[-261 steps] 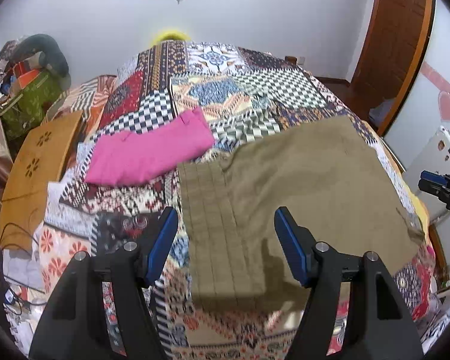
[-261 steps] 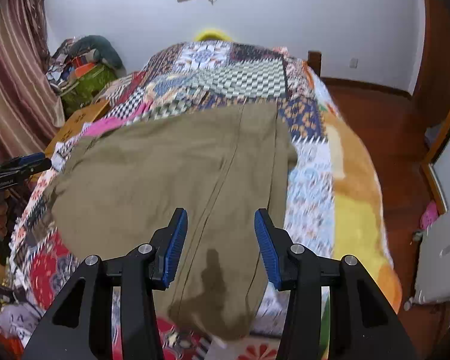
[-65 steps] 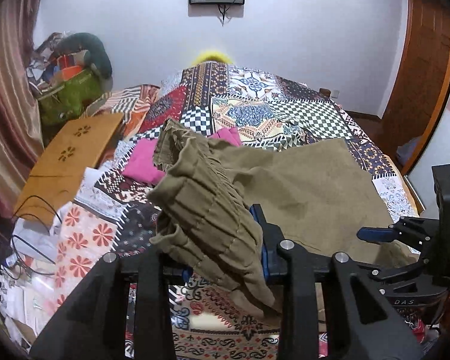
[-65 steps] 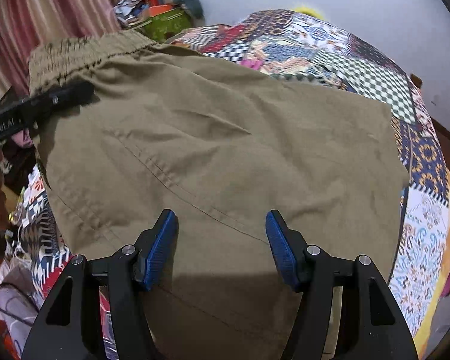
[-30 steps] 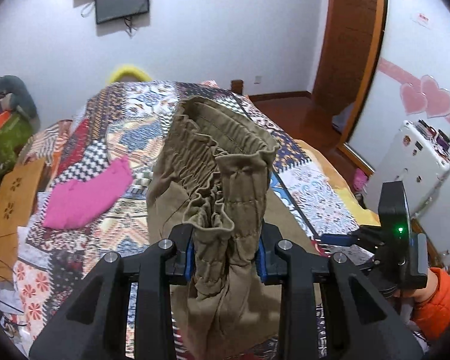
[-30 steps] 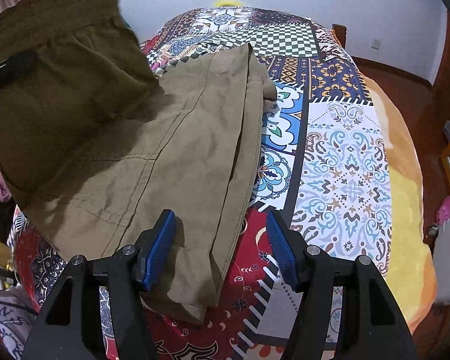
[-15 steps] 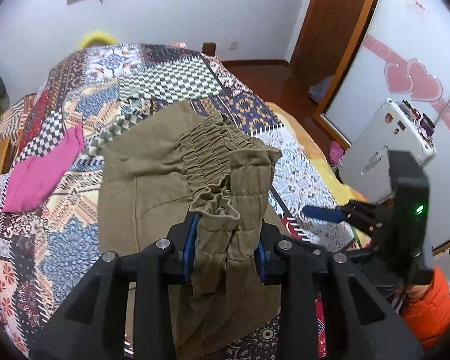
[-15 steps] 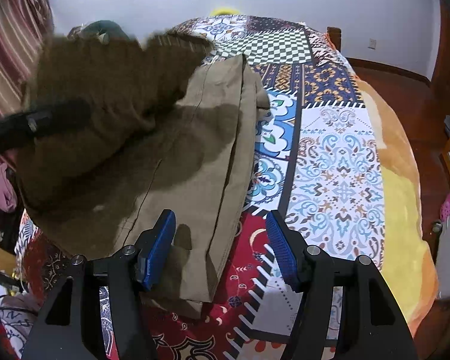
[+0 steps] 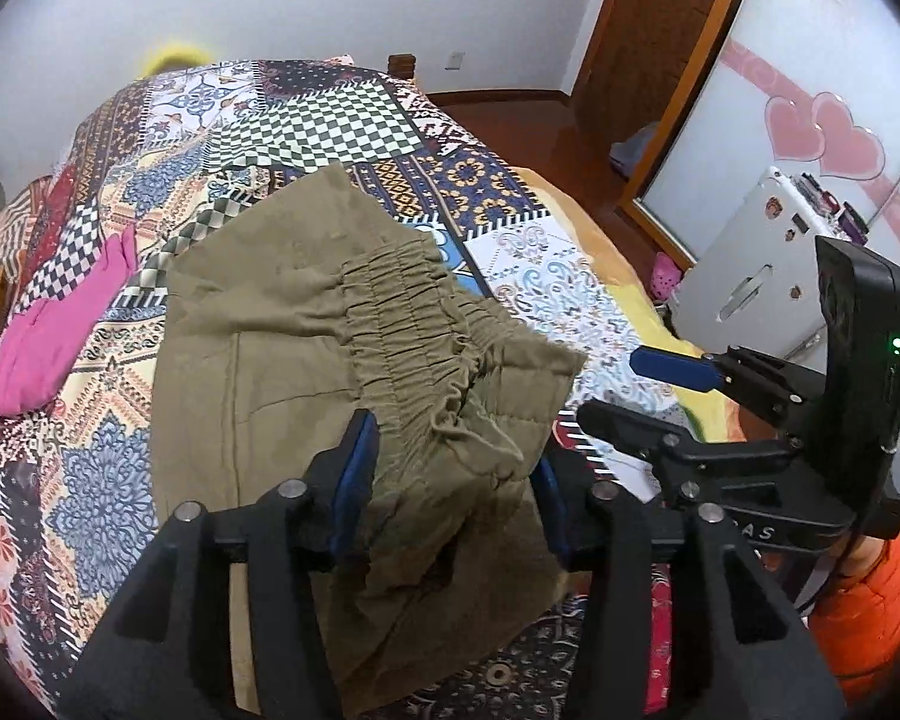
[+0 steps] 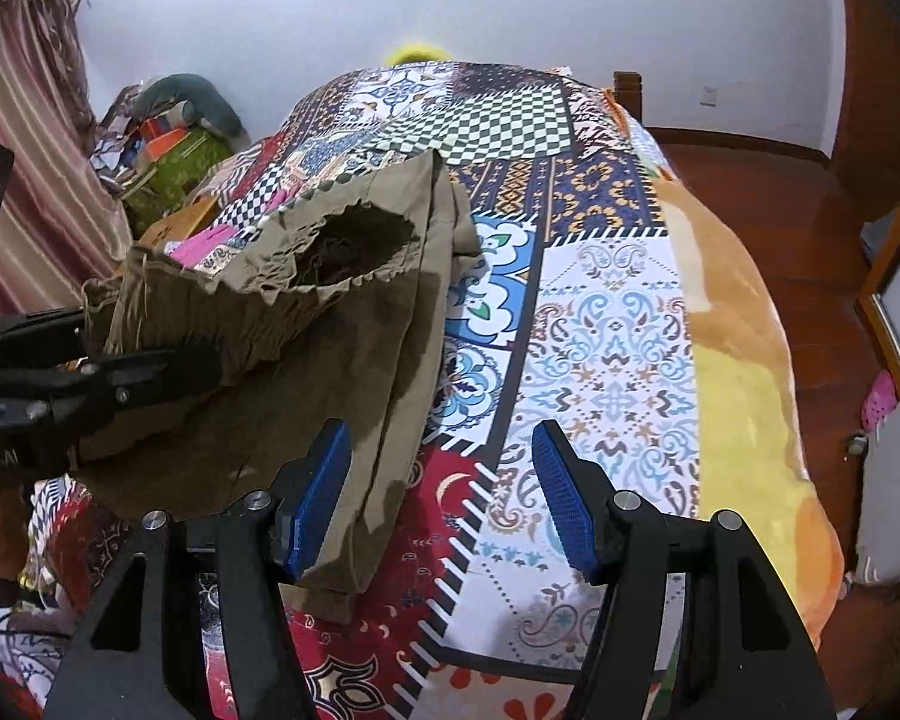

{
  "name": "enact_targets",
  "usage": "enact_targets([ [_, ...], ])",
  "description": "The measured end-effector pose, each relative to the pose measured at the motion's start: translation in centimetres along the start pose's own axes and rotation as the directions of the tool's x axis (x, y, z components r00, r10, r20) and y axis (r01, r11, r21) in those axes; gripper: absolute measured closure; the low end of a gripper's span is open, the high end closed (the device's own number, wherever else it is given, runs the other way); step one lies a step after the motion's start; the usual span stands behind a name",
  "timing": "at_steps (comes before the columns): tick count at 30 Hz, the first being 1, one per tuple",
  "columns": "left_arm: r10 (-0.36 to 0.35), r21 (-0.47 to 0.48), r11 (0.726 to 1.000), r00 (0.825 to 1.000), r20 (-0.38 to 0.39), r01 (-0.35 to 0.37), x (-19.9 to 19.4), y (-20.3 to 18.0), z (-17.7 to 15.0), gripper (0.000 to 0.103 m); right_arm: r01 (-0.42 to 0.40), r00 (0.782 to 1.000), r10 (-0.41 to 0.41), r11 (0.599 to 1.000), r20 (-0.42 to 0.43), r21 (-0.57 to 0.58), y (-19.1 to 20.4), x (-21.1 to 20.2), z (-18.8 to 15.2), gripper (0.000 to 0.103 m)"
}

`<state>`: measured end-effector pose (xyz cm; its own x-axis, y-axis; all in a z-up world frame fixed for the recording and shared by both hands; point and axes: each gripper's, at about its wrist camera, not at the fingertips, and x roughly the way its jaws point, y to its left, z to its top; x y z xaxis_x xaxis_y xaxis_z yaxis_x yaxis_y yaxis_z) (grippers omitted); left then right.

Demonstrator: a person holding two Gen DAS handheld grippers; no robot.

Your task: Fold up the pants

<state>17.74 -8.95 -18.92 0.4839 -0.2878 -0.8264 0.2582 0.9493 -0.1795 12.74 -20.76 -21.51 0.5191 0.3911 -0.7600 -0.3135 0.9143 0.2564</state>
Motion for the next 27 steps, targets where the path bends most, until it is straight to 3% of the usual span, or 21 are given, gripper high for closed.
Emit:
enact_targets([
  [7, -0.062, -0.011, 0.998, 0.998, 0.033, 0.062, -1.9, -0.3, 0.3, 0.051, 0.017, 0.999, -0.017, 1.000, 0.034, 0.007, -0.4, -1.1, 0.6, 0.044],
  [12, -0.054, -0.023, 0.998, 0.993, 0.110, 0.057, -4.6, 0.7, 0.9, 0.048, 0.024, 0.998, -0.024, 1.000, 0.066, -0.004, -0.2, -1.9, 1.3, 0.044],
  [18, 0.058, -0.058, 0.997, 0.986, 0.156, -0.049, -6.7, 4.5, 0.9, 0.046, 0.013, 0.995, -0.009, 0.999, 0.103, -0.035, 1.2, -2.6, 2.5, 0.044],
  [27, 0.188, -0.074, 0.980, 0.978, 0.085, -0.182, -6.8, 10.5, -2.2, 0.043, -0.055, 0.991, 0.070, 0.990, 0.116, -0.127, 5.6, -1.4, 4.6, 0.044],
])
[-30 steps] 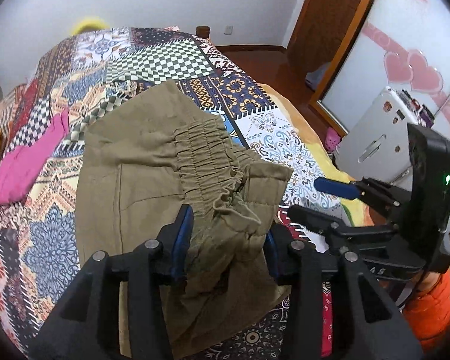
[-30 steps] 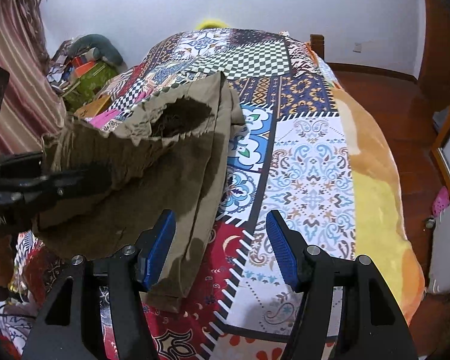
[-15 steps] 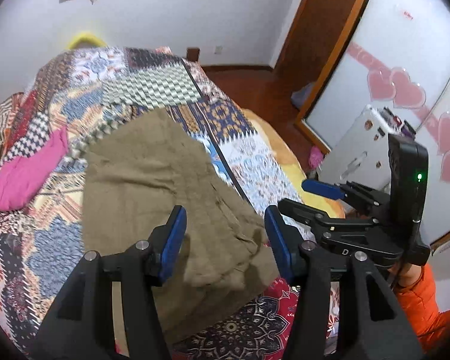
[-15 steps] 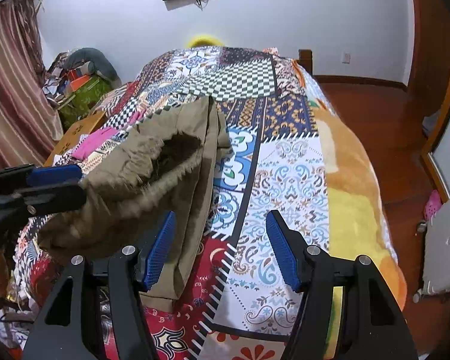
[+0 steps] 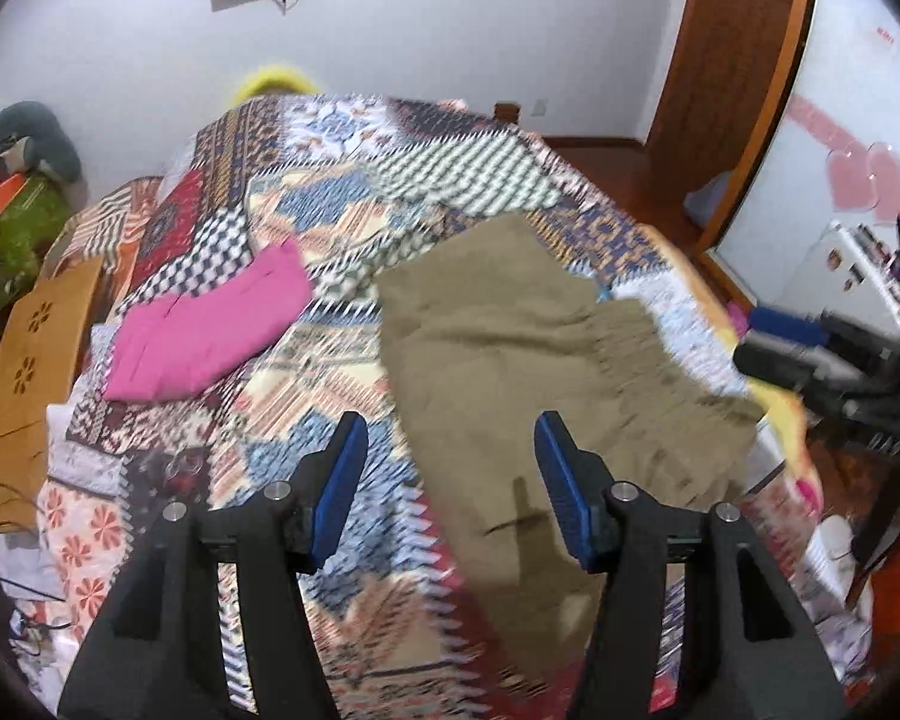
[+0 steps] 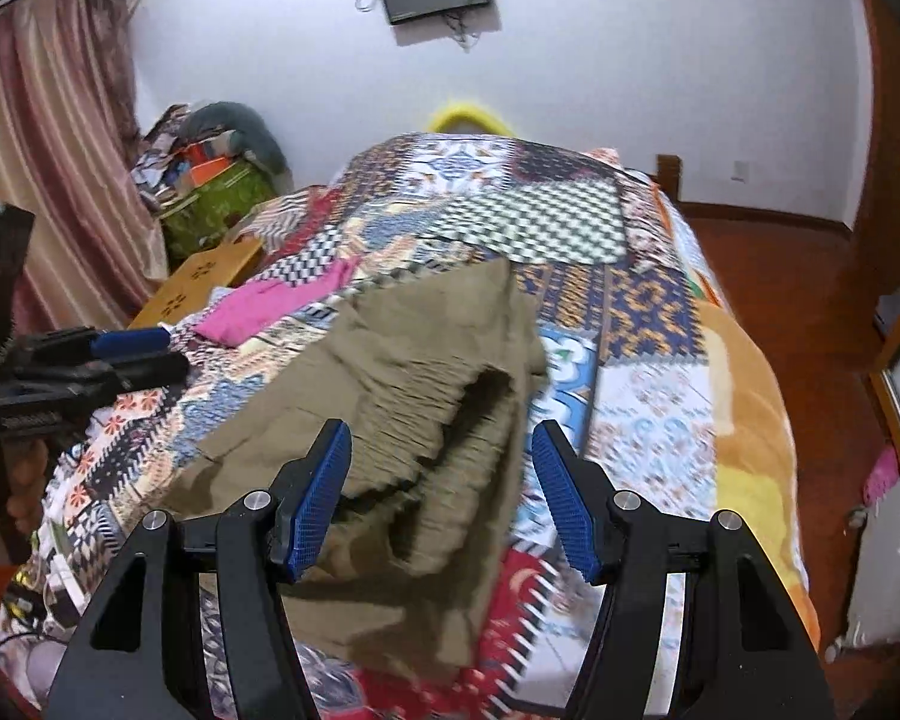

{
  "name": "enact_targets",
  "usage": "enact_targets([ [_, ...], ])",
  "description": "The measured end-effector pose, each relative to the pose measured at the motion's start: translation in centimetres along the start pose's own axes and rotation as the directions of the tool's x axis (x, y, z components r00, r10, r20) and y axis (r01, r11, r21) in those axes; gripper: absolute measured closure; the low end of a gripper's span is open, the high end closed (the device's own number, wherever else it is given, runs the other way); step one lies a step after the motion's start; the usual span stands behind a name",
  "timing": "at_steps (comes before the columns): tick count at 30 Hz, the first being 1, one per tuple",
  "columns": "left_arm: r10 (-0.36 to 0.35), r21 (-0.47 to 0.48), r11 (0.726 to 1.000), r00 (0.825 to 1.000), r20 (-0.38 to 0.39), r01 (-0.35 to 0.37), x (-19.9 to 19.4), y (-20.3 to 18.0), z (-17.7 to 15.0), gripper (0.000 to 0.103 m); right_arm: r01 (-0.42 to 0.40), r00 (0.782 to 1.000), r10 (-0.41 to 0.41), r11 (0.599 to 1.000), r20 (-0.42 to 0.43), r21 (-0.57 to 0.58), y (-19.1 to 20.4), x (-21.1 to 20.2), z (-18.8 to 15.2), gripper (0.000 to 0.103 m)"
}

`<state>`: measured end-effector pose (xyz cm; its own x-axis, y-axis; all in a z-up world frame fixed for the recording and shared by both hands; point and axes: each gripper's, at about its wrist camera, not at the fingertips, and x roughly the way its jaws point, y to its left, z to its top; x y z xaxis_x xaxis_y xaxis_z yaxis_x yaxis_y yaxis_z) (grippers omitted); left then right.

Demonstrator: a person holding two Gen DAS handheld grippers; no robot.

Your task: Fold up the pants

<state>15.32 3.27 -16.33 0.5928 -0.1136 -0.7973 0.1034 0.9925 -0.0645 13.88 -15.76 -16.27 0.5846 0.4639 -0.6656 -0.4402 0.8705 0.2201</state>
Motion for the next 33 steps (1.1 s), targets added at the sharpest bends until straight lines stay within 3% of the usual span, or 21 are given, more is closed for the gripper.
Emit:
enact_targets([
  [8, -0.059, -0.013, 0.998, 0.994, -0.089, 0.058, 2.7, 0.2, -3.4, 0.042, -0.007, 0.996, 0.004, 1.000, -0.093, -0.028, 1.6, 3.0, -1.7, 0.044],
  [13, -0.080, 0.016, 0.997, 0.990, -0.112, 0.082, 4.2, -1.4, -4.3, 0.038, 0.011, 0.988, -0.009, 1.000, -0.153, 0.008, 0.5, 3.5, -4.2, 0.044],
  [17, -0.085, 0.029, 0.996, 0.989, -0.119, 0.089, 4.6, -1.6, -4.6, 0.036, -0.005, 0.988, 0.014, 0.998, -0.152, 0.063, -0.6, 3.4, -5.5, 0.043],
  [27, -0.052, -0.008, 0.999, 0.998, -0.028, 0.052, 2.7, 0.8, -0.6, 0.036, 0.025, 0.994, -0.021, 0.999, -0.107, 0.033, -0.7, 2.4, -3.1, 0.041],
  [33, -0.008, -0.007, 1.000, 1.000, 0.002, 0.008, 3.9, 2.3, 2.7, 0.036, 0.037, 0.998, -0.034, 0.998, -0.059, 0.047, -1.7, 2.4, -1.3, 0.041],
])
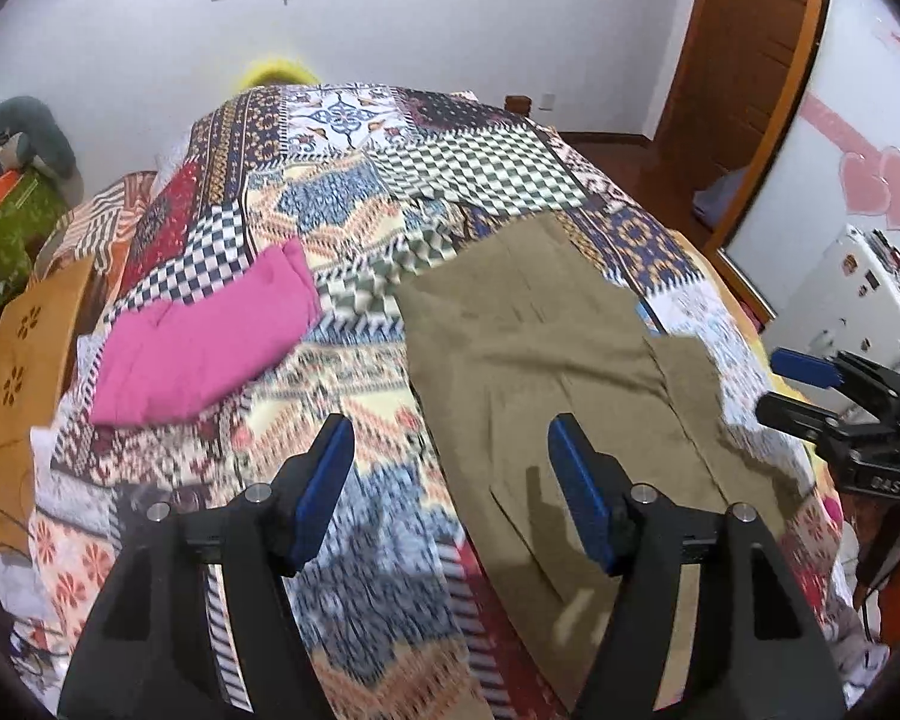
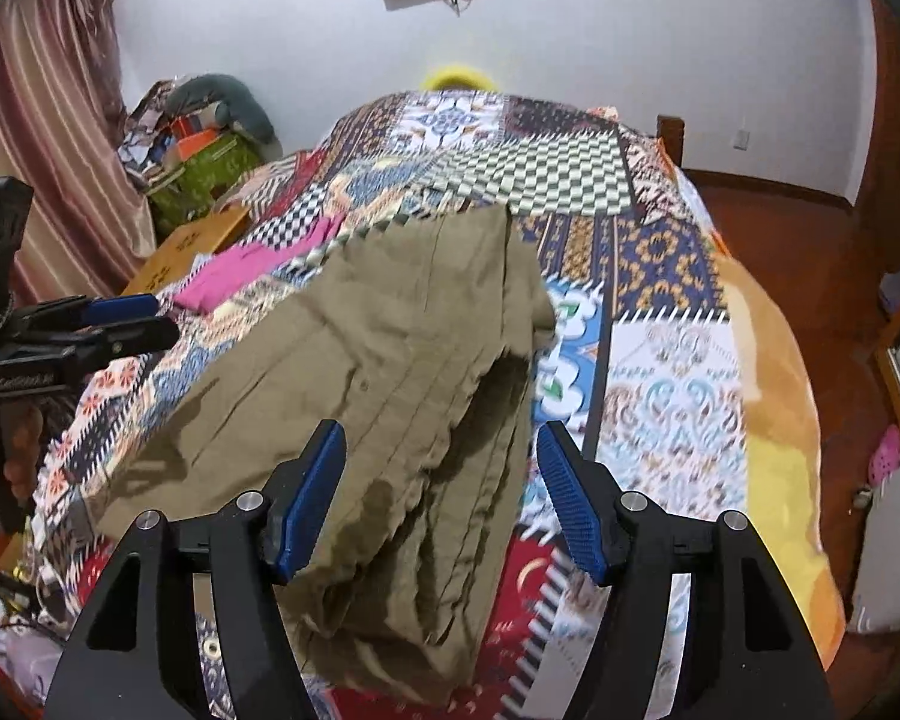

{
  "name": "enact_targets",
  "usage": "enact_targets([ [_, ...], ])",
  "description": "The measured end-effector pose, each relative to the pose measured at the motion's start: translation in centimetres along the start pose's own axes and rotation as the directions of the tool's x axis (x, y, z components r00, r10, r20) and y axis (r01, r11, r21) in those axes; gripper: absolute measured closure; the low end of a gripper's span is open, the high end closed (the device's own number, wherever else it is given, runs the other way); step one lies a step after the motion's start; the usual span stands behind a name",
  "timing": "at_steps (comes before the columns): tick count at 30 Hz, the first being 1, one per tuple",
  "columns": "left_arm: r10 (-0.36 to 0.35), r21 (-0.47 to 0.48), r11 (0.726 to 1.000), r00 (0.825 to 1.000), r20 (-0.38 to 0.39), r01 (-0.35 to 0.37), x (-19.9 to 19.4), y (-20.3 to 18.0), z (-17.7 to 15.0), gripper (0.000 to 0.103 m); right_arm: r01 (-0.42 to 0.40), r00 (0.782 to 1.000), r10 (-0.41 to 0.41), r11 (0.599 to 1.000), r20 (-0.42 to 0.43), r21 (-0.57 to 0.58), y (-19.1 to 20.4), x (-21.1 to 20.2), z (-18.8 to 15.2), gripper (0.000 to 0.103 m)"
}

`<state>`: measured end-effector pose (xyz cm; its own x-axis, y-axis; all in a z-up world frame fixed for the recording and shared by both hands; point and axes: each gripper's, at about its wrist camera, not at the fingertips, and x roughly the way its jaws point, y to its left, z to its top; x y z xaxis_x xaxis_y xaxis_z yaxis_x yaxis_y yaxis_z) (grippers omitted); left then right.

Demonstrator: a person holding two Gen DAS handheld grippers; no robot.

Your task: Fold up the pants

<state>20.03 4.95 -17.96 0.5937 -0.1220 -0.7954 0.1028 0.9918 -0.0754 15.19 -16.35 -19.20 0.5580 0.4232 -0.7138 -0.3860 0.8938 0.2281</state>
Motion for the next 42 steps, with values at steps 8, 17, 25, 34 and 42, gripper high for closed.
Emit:
enact_targets([
  [8, 0.010, -0.030, 0.999, 0.999, -0.052, -0.012, 6.0, 2.1, 3.5, 0.036, 0.025, 1.000, -0.026, 1.000, 0.014, 0.013, -1.9, 1.5, 1.8, 0.041],
  [17, -0.069, -0.073, 0.996, 0.985, -0.157, 0.058, 13.0, 4.0, 5.0, 0.038, 0.041, 0.999, -0.041, 0.999, 0.000, 0.035, -4.0, 3.8, 2.9, 0.040],
  [25, -0.157, -0.070, 0.987, 0.967, -0.198, 0.146, 16.9, 3.7, 6.2, 0.058, 0.036, 0.999, -0.035, 0.999, -0.015, 0.037, -4.9, 5.5, 3.2, 0.041],
  [34, -0.147, -0.087, 0.987, 0.969, -0.196, 0.132, 18.0, 3.8, 7.3, 0.096, 0.032, 0.999, -0.032, 0.998, -0.013, 0.047, -5.1, 5.5, 3.3, 0.041],
  [42, -0.071, -0.086, 0.995, 0.985, -0.156, 0.058, 14.4, 5.0, 5.8, 0.098, 0.032, 0.999, -0.032, 0.999, 0.016, 0.034, -4.6, 3.9, 3.8, 0.041],
])
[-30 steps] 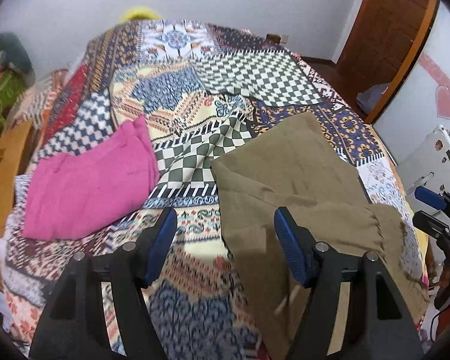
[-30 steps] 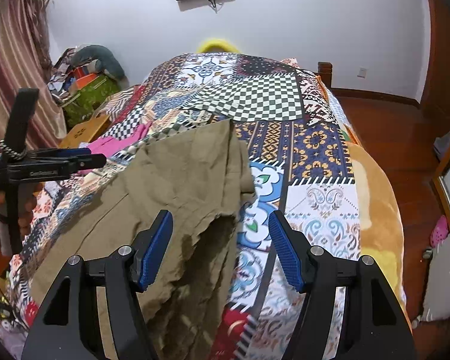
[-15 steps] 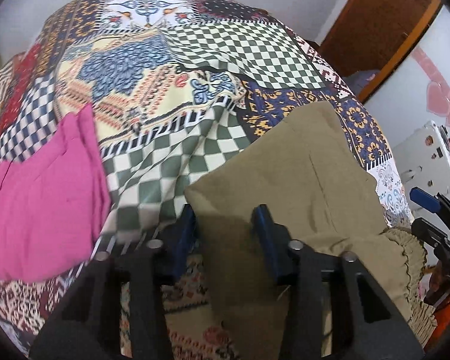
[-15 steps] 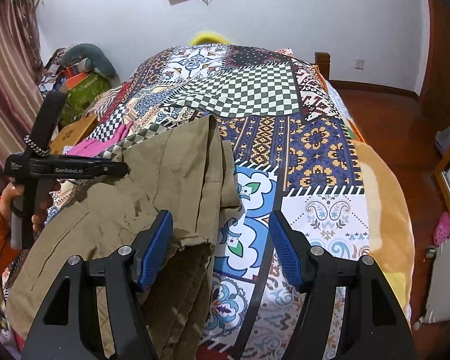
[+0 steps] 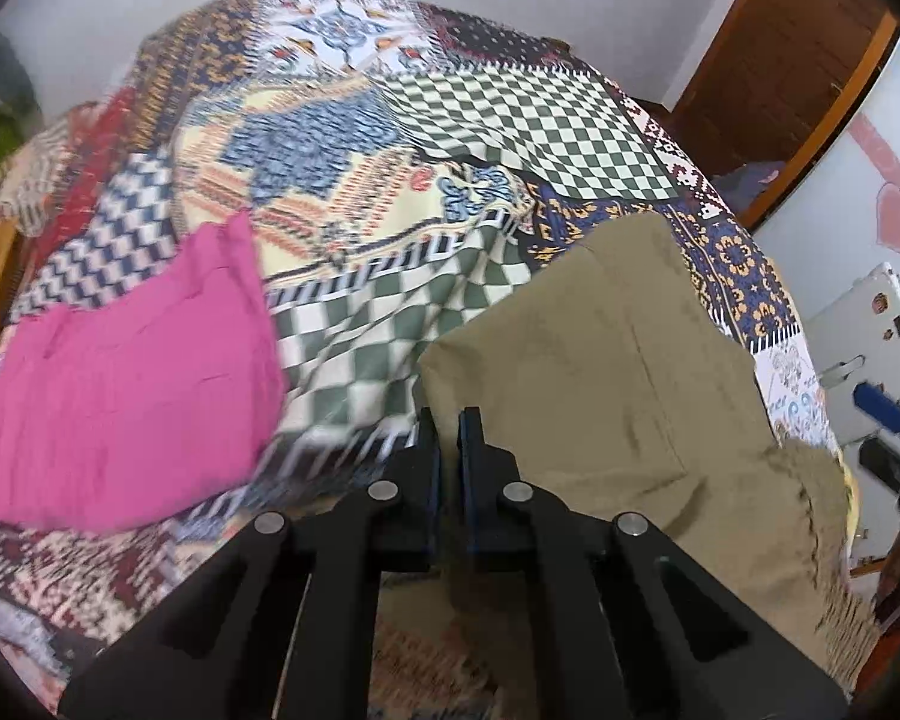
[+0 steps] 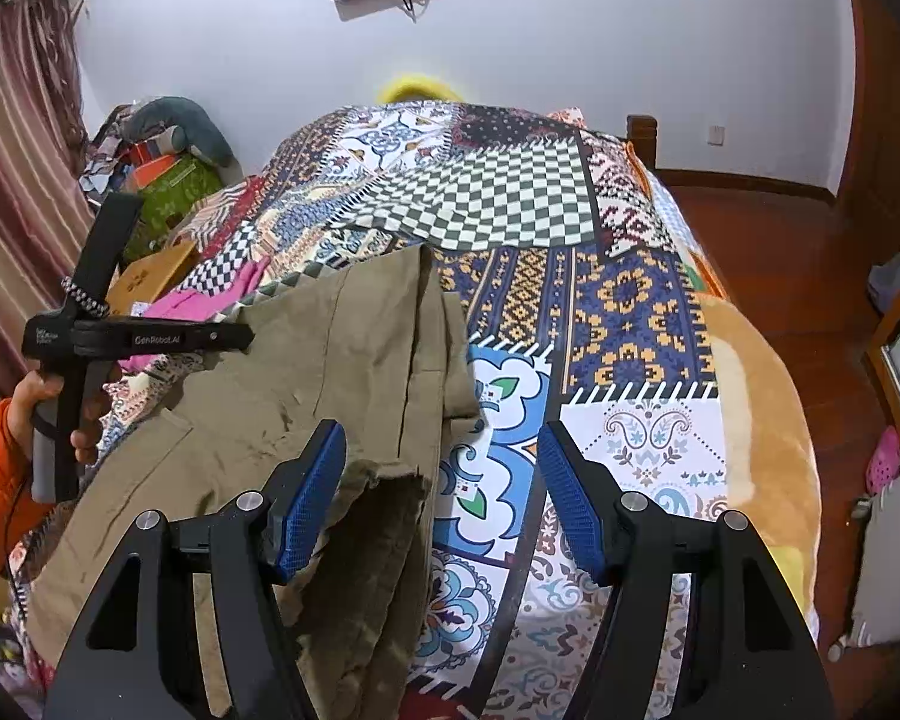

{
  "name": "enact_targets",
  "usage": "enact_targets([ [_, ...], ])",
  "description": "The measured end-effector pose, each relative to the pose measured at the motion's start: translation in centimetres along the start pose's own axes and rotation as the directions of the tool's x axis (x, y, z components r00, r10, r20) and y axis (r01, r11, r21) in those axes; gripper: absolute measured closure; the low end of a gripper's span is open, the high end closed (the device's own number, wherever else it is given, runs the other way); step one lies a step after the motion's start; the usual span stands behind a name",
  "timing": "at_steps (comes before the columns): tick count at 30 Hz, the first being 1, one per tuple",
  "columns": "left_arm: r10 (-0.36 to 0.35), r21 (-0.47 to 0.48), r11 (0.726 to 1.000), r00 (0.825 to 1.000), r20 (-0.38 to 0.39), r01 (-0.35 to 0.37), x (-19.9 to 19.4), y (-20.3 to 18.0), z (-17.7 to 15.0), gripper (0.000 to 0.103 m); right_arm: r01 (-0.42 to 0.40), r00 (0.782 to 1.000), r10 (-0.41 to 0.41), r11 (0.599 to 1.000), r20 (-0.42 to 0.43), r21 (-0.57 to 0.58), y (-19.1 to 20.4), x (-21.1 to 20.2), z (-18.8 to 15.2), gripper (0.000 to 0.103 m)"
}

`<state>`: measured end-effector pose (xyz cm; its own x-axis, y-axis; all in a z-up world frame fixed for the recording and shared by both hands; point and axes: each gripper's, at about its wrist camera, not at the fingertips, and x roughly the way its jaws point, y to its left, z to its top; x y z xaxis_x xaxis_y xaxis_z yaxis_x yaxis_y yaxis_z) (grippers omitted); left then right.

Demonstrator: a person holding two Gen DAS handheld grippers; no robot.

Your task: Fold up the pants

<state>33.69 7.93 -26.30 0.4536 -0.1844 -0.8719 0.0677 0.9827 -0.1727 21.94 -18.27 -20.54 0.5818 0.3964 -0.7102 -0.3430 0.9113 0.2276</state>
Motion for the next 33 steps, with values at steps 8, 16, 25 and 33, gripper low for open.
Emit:
enact_targets([
  [8, 0.059, -0.070, 0.996, 0.998, 0.010, -0.059, -4.4, 2.5, -4.3, 0.098, -0.009, 0.999, 0.010, 0.999, 0.031, -0.032, 1.6, -2.3, 0.1, 0.041],
  [16, 0.074, -0.115, 0.991, 0.997, 0.028, -0.071, -8.9, 2.6, -10.2, 0.098, -0.011, 0.999, 0.013, 0.998, 0.031, -0.062, 3.2, -4.0, -0.9, 0.041],
  [25, 0.069, -0.160, 0.985, 0.997, 0.038, -0.062, -12.3, 1.6, -15.7, 0.098, -0.022, 1.000, 0.021, 0.997, -0.008, -0.072, 4.6, -5.2, -3.4, 0.040],
  [33, 0.060, -0.207, 0.977, 0.997, 0.052, -0.048, -14.0, 1.7, -19.1, 0.098, -0.025, 0.994, 0.015, 0.996, -0.107, -0.088, 5.9, -3.9, -6.9, 0.040],
])
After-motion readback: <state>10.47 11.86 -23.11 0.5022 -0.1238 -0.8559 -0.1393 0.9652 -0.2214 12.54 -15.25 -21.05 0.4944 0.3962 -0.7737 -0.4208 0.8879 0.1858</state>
